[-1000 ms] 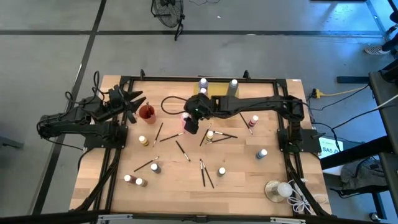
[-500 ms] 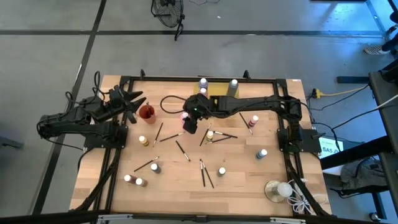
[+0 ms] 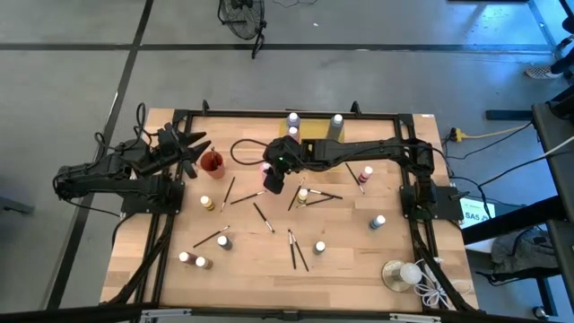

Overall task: Pick & Place Paint Supplies
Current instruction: Put the large pink paint bottle into the yellow bin

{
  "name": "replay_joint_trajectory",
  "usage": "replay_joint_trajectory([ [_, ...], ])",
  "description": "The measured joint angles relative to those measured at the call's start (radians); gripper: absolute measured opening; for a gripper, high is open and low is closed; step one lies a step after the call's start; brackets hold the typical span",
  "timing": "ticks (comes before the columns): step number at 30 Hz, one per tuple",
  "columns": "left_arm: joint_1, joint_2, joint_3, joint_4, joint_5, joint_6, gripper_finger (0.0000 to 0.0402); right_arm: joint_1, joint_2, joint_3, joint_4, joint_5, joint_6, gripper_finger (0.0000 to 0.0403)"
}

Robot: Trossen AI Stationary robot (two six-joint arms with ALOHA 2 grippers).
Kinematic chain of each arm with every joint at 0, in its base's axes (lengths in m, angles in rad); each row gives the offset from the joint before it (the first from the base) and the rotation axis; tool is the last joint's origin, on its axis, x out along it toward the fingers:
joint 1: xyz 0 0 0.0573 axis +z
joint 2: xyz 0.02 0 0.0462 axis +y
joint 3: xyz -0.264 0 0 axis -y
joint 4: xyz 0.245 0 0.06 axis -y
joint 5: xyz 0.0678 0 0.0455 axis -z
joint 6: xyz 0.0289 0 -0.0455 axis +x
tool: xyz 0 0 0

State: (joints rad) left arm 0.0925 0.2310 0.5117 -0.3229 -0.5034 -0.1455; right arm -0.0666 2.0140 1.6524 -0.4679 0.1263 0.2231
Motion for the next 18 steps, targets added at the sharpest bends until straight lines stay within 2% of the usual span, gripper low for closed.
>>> replay_joint_trajectory([
  [5, 0.0, 0.0, 0.0, 0.0, 0.0, 0.0, 0.0152, -0.001, 0.0, 0.001, 0.0, 0.004, 0.005, 0.0119],
  [18, 0.0, 0.0, 0.0, -0.022, 0.0, 0.0, 0.0151, 0.0, 0.0, 0.001, -0.008, 0.004, 0.039, 0.0116],
])
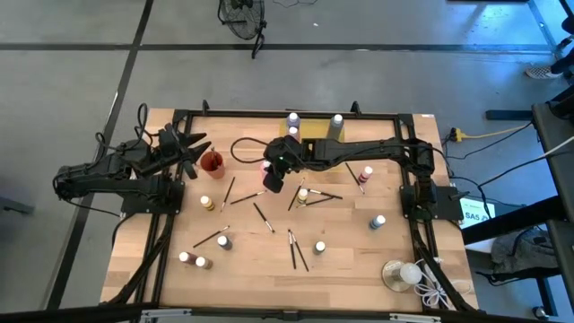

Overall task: Pick & Place Paint Supplies
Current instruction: Put the large pink paint bottle into the yellow bin

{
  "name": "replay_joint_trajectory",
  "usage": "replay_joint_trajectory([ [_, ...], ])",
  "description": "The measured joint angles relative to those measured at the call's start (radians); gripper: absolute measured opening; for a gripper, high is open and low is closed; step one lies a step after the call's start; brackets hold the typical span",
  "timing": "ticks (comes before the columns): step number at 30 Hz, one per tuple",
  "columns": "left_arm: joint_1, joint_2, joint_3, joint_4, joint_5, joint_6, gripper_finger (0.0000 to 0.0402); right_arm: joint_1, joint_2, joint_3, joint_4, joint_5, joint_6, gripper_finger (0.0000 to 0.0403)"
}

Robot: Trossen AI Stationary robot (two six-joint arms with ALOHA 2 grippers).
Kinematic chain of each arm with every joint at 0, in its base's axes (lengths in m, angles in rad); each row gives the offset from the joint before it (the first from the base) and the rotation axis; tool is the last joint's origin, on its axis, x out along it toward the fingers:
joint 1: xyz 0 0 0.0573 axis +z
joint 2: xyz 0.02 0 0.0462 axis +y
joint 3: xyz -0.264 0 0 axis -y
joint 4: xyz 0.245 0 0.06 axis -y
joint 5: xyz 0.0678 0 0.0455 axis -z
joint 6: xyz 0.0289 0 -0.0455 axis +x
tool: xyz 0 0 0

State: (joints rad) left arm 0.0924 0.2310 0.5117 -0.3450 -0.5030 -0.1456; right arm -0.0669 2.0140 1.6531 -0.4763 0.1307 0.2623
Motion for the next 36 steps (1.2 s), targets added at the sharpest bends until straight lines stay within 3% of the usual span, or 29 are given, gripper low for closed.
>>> replay_joint_trajectory([
  [10, 0.0, 0.0, 0.0, 0.0, 0.005, 0.0, 0.015, 0.009, 0.003, 0.058, -0.053, -0.005, 0.021, 0.0116],
  [20, 0.0, 0.0, 0.0, 0.0, 0.006, 0.001, 0.0148, 0.025, 0.0, 0.221, -0.139, -0.004, 0.014, 0.0116],
  [36, 0.0, 0.0, 0.0, -0.042, 0.008, 0.002, 0.0146, 0.036, -0.001, 0.624, -0.633, 0.032, 0.184, 0.0116],
])
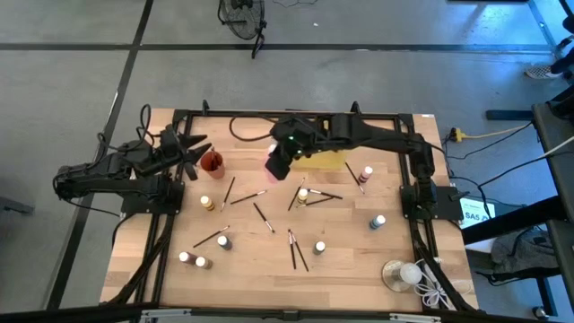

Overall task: Pick & Place Paint Supplies
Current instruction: Put the large pink paint bottle into the yellow bin

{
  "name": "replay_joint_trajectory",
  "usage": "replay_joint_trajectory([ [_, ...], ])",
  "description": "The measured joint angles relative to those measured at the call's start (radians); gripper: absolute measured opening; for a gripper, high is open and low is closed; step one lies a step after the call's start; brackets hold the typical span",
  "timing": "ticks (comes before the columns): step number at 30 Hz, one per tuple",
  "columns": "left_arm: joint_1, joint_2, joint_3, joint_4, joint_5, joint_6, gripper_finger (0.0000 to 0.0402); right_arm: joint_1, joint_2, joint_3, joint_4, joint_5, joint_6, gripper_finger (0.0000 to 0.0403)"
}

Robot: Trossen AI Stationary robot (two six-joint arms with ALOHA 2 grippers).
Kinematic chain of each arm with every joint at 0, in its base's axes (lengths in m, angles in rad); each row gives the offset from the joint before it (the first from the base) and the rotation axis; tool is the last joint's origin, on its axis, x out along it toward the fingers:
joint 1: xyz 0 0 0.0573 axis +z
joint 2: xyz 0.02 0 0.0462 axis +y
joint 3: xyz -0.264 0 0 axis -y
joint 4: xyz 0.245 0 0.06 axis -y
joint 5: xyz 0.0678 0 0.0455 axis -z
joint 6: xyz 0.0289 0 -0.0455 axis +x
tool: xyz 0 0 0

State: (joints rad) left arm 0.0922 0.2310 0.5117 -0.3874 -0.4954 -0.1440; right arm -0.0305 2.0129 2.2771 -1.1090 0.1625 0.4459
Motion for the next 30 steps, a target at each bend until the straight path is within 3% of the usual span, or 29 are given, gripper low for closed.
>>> replay_joint_trajectory([
  [4, 0.0, 0.0, 0.0, -0.034, 0.0, 0.0, 0.0145, 0.008, 0.0, 0.076, -0.156, 0.099, 0.066, 0.0116],
  [11, 0.0, 0.0, 0.0, -0.065, 0.0, 0.0, 0.0144, 0.014, -0.037, 0.08, -0.309, 0.246, 0.189, 0.0116],
  [19, 0.0, 0.0, 0.0, -0.067, 0.0, 0.0, 0.0144, -0.002, -0.036, 0.076, -0.403, 0.343, 0.3, 0.0116],
  [30, 0.0, 0.0, 0.0, -0.069, 0.0, -0.002, 0.0143, -0.065, -0.027, 0.043, -0.433, 0.558, 0.361, 0.0116],
])
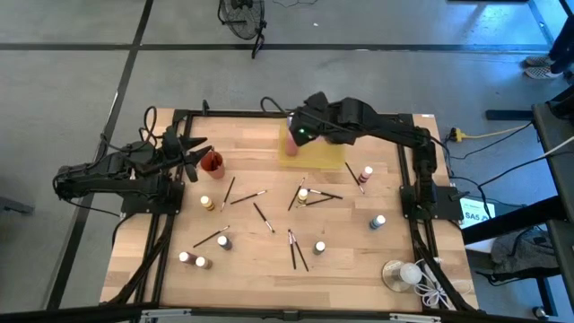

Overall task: Pick & Place Paint Supplies
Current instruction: Put the large pink paint bottle into the yellow bin

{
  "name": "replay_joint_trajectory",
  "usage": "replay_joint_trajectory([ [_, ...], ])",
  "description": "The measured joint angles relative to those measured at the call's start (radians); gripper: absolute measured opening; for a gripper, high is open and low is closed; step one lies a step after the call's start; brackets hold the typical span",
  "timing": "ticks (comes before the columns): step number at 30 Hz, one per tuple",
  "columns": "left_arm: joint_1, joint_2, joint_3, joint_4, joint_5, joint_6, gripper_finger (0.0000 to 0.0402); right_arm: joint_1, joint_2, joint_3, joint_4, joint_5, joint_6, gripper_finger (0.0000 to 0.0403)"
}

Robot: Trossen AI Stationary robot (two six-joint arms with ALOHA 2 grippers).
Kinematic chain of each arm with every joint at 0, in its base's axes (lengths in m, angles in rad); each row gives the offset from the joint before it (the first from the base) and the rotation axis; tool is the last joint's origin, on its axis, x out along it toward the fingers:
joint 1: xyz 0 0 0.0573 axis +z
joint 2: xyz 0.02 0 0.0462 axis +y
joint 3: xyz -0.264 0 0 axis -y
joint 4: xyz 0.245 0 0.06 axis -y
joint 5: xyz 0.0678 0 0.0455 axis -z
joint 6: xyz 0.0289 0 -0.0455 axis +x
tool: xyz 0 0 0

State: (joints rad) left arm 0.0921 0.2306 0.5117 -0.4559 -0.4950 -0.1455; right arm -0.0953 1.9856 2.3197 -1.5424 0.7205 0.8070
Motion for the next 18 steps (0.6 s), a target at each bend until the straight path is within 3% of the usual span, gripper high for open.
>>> replay_joint_trajectory([
  [6, 0.0, 0.0, 0.0, -0.021, 0.046, -0.002, 0.0143, -0.059, 0.0, -0.102, 0.024, -0.014, -0.003, 0.0116],
  [11, 0.0, 0.0, 0.0, -0.03, 0.047, -0.002, 0.0143, -0.078, 0.001, -0.206, 0.179, -0.018, -0.047, 0.0116],
  [18, 0.0, 0.0, 0.0, -0.048, 0.046, -0.014, 0.0143, -0.084, 0.001, -0.24, 0.273, 0.028, -0.09, 0.0116],
])
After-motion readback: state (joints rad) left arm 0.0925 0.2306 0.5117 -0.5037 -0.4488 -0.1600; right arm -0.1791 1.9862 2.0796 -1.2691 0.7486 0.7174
